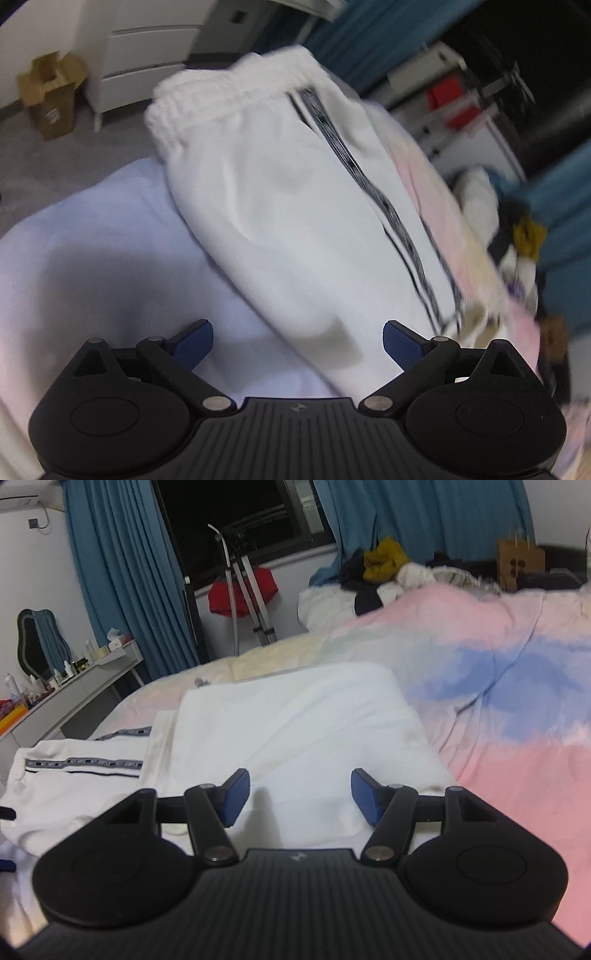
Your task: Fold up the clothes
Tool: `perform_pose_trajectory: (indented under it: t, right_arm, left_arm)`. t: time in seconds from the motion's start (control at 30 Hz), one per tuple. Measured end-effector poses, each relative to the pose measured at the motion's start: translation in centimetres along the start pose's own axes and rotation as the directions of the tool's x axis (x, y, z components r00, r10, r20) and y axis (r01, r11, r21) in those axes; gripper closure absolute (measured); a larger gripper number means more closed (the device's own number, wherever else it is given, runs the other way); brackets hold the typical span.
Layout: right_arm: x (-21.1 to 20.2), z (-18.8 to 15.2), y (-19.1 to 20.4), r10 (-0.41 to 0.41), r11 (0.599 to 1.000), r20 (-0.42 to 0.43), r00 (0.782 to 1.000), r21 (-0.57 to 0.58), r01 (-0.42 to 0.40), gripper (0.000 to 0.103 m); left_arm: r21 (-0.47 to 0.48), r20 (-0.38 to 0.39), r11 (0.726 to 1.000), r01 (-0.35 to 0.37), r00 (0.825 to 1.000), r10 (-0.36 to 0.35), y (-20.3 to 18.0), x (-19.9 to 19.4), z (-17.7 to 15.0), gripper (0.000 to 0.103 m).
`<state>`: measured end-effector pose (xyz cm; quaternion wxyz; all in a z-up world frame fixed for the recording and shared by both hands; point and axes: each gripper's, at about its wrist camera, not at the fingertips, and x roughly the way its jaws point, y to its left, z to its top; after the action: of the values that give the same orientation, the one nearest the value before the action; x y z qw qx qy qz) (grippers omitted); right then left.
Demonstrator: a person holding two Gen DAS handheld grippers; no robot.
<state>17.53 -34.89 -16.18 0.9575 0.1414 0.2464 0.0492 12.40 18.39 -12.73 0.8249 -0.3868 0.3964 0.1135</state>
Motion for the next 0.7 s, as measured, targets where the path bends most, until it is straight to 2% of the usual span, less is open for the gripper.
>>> perform_pose_trajectory:
  t: [0.17,0.33,0.47,0.6,0.7]
  right_arm:
    - [1.0,-0.8,0.7,-0.071,0.994,-0.025,0.997,-0.089,0.068,0.042]
    - [-1.9,0.9,2.6,-0.093,0.98,0.135,0.987,-0.162,0.115,0.041]
    - [-0.1,0.2,1.3,-0.066,0.992,0.043,0.997,-0.106,0.07,0.041]
    - [2.3,-1.4,-0.6,-0.058,0.997,-0.048,0.997,-0.048,0.056,0.042]
    - [2.4,-1.5,-0.2,-0.071,0.995,-0.043,0.997,-0.07,0.068,0.042]
  left_arm:
    - [-0.091,0.048,0.995,0.051,0.998,-0.047,1.5,0.7,1.1,0.003]
    - [-0.092,0.079,0.993,0.073,0.995,-0.066,1.5,0.8,1.1,0.003]
    - [-0.132,0.083,0.985,0.109,0.992,-0.099,1.8,1.2,1.3,0.003]
    - [-0.166,0.094,0.976,0.141,0.988,-0.126,2.2,1.3,1.3,0.003]
    - [-0.236,0.118,0.95,0.204,0.977,-0.18,3.1,1.3,1.6,0.003]
